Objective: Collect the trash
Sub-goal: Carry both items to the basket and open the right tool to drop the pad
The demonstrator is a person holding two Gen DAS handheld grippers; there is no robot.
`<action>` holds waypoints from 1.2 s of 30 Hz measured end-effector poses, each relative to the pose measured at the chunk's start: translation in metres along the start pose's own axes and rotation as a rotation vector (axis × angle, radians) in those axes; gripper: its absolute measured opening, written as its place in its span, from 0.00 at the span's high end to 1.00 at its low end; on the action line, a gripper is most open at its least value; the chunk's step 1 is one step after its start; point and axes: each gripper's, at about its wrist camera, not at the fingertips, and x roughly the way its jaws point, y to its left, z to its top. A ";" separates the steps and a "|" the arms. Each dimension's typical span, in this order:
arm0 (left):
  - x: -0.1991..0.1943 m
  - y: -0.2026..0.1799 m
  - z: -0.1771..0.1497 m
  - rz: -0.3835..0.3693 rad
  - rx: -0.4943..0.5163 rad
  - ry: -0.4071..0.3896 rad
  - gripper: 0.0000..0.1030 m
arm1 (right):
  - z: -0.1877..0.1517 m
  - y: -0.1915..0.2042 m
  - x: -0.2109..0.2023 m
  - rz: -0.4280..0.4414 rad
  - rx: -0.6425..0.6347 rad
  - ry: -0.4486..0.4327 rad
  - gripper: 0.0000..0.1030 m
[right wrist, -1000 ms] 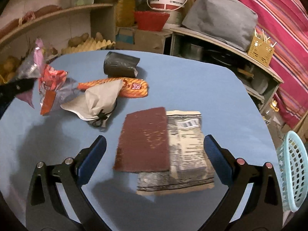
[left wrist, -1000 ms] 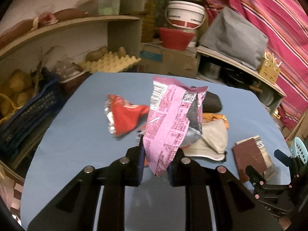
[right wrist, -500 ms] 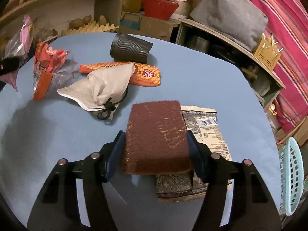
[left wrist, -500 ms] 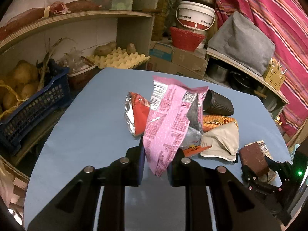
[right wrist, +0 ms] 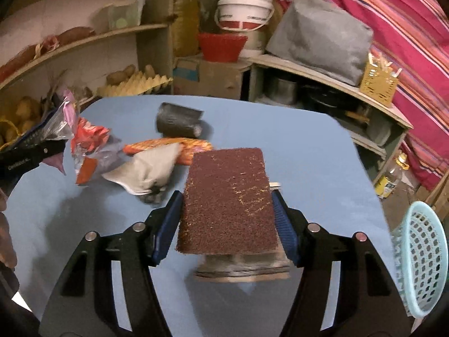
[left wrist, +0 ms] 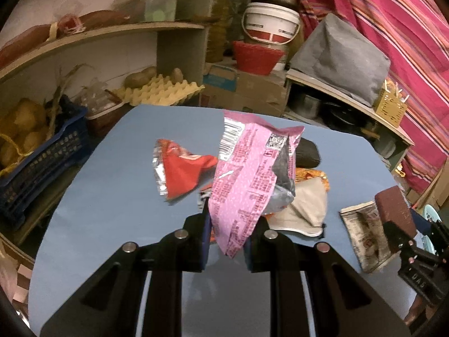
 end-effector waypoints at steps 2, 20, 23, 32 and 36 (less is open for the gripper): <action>0.000 -0.008 0.000 -0.010 0.009 -0.003 0.81 | -0.003 -0.018 -0.005 -0.003 0.029 -0.004 0.39; 0.015 -0.131 -0.009 -0.145 0.104 0.014 0.81 | -0.043 -0.178 -0.063 -0.129 0.239 -0.038 0.39; 0.015 -0.165 -0.014 -0.178 0.144 0.018 0.81 | -0.055 -0.212 -0.076 -0.169 0.282 -0.037 0.39; 0.008 -0.274 -0.033 -0.306 0.264 0.031 0.81 | -0.094 -0.309 -0.110 -0.275 0.427 -0.034 0.39; 0.006 -0.318 -0.046 -0.347 0.314 0.034 0.81 | -0.108 -0.337 -0.118 -0.307 0.467 -0.028 0.39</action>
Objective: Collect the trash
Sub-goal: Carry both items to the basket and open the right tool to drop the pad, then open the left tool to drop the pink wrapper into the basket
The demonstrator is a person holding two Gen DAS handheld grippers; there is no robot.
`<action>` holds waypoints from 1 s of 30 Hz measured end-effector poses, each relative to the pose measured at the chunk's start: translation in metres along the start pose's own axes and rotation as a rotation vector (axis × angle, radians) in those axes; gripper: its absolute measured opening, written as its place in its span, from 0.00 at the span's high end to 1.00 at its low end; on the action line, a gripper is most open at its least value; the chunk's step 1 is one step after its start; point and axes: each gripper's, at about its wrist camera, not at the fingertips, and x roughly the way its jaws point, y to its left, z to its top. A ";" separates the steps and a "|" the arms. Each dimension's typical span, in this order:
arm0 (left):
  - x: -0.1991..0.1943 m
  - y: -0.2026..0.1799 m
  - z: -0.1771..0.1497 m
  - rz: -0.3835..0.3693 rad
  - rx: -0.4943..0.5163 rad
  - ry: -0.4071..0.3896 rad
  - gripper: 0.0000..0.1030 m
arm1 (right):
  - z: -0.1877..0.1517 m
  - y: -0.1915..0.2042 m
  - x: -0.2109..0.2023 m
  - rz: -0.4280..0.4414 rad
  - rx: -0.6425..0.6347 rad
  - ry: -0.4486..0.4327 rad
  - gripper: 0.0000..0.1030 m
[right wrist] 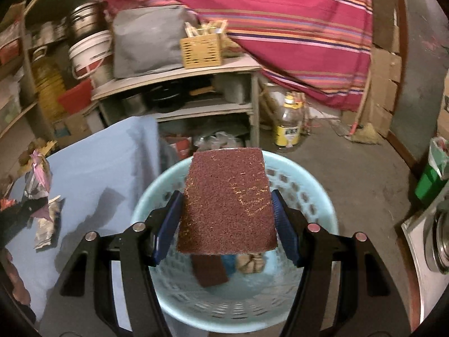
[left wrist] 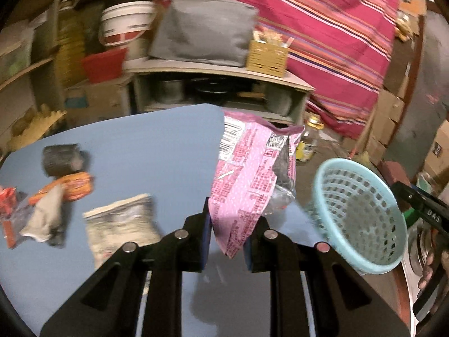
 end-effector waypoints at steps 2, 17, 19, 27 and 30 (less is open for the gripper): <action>0.008 -0.017 0.002 -0.027 0.002 0.007 0.81 | -0.001 -0.010 0.002 -0.006 0.010 0.006 0.39; 0.039 -0.101 0.015 -0.104 0.093 0.013 0.81 | 0.001 -0.033 0.018 0.029 0.074 0.015 0.22; 0.042 -0.108 0.015 -0.112 0.098 0.018 0.81 | 0.002 -0.038 0.014 0.019 0.080 0.005 0.19; 0.063 -0.140 0.010 -0.161 0.123 0.057 0.81 | 0.004 -0.059 -0.008 -0.032 0.125 -0.045 0.14; 0.072 -0.152 0.009 -0.182 0.132 0.074 0.79 | 0.003 -0.068 -0.013 -0.031 0.152 -0.055 0.14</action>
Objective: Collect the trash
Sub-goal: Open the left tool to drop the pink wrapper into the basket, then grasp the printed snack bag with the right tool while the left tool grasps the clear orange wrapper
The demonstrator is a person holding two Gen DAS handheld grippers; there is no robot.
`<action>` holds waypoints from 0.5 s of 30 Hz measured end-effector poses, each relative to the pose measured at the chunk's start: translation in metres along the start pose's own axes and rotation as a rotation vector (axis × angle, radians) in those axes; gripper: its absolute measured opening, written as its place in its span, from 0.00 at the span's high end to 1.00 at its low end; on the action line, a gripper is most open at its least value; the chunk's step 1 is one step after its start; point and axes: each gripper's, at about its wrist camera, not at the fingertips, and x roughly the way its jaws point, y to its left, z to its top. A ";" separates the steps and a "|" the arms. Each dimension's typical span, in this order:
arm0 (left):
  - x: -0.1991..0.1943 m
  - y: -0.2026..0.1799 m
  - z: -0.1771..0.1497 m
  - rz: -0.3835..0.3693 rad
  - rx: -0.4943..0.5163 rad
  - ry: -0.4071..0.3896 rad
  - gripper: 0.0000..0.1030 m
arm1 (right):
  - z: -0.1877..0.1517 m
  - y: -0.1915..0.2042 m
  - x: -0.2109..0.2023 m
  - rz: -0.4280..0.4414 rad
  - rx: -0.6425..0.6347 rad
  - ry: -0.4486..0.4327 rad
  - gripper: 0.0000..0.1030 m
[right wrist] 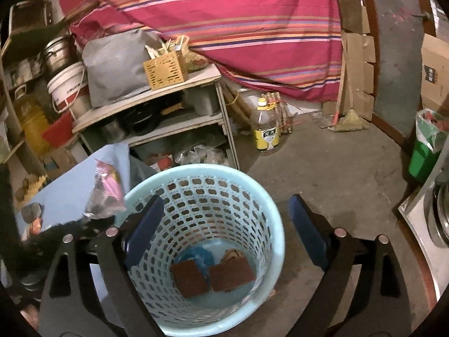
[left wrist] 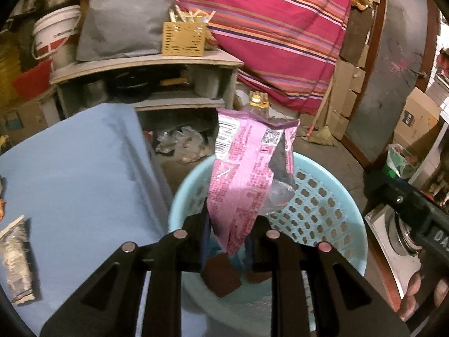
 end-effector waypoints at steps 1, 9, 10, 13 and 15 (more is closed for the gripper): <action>0.004 -0.003 0.000 0.002 0.005 0.008 0.71 | 0.000 -0.002 -0.001 -0.002 0.007 -0.002 0.14; 0.009 0.007 -0.009 0.012 -0.006 0.030 0.34 | 0.002 -0.009 -0.002 -0.026 0.023 -0.001 0.14; 0.006 0.009 -0.010 0.014 -0.006 0.027 0.30 | 0.002 -0.008 -0.002 -0.027 0.023 0.000 0.14; -0.008 0.019 -0.015 0.010 -0.007 0.016 0.26 | 0.001 -0.003 0.000 -0.033 0.001 0.001 0.12; -0.020 0.030 -0.018 0.021 -0.009 0.009 0.25 | 0.001 0.006 0.001 -0.037 -0.021 0.001 0.10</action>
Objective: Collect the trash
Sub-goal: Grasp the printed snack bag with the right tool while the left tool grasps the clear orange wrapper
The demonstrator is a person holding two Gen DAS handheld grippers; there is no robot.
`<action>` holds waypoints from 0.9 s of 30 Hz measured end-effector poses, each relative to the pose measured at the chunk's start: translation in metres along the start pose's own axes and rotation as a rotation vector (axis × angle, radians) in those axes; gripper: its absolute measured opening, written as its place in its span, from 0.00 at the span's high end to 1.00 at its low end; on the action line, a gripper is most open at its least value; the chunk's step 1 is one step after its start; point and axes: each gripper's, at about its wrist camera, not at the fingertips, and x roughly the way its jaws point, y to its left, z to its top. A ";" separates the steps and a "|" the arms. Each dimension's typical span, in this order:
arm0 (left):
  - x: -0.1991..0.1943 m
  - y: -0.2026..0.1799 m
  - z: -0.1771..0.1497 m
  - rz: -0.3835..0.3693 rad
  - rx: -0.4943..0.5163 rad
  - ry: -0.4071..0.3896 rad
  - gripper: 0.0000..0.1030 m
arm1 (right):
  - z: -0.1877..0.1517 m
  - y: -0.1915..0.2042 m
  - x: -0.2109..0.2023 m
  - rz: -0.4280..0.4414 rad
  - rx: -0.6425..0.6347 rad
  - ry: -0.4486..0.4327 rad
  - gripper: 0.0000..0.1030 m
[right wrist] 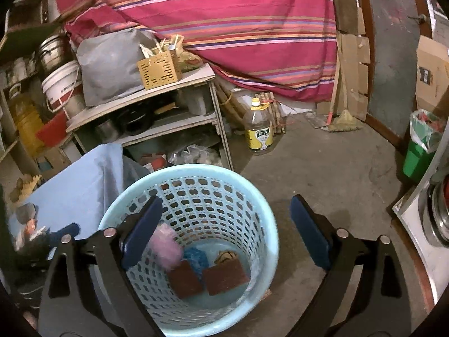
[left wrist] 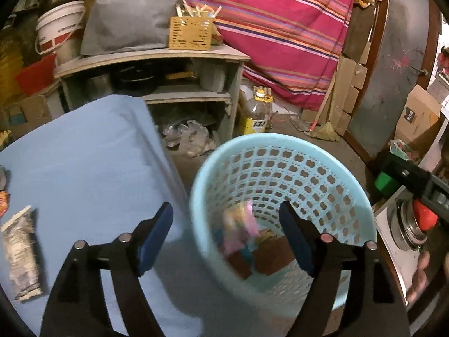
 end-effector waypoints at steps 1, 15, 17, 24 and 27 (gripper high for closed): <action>-0.007 0.007 -0.002 0.011 -0.002 -0.006 0.23 | 0.000 0.004 0.001 0.000 -0.006 0.000 0.09; -0.126 0.233 -0.051 0.471 -0.160 -0.103 0.10 | -0.027 0.169 0.009 0.105 -0.209 0.010 0.04; -0.136 0.260 -0.059 0.509 -0.192 -0.104 0.10 | -0.037 0.201 0.011 0.139 -0.246 0.029 0.04; -0.160 0.346 -0.096 0.601 -0.310 -0.043 0.10 | -0.075 0.304 0.014 0.277 -0.393 0.091 0.04; -0.164 0.363 -0.110 0.597 -0.315 -0.026 0.10 | -0.095 0.340 0.017 0.318 -0.449 0.130 0.04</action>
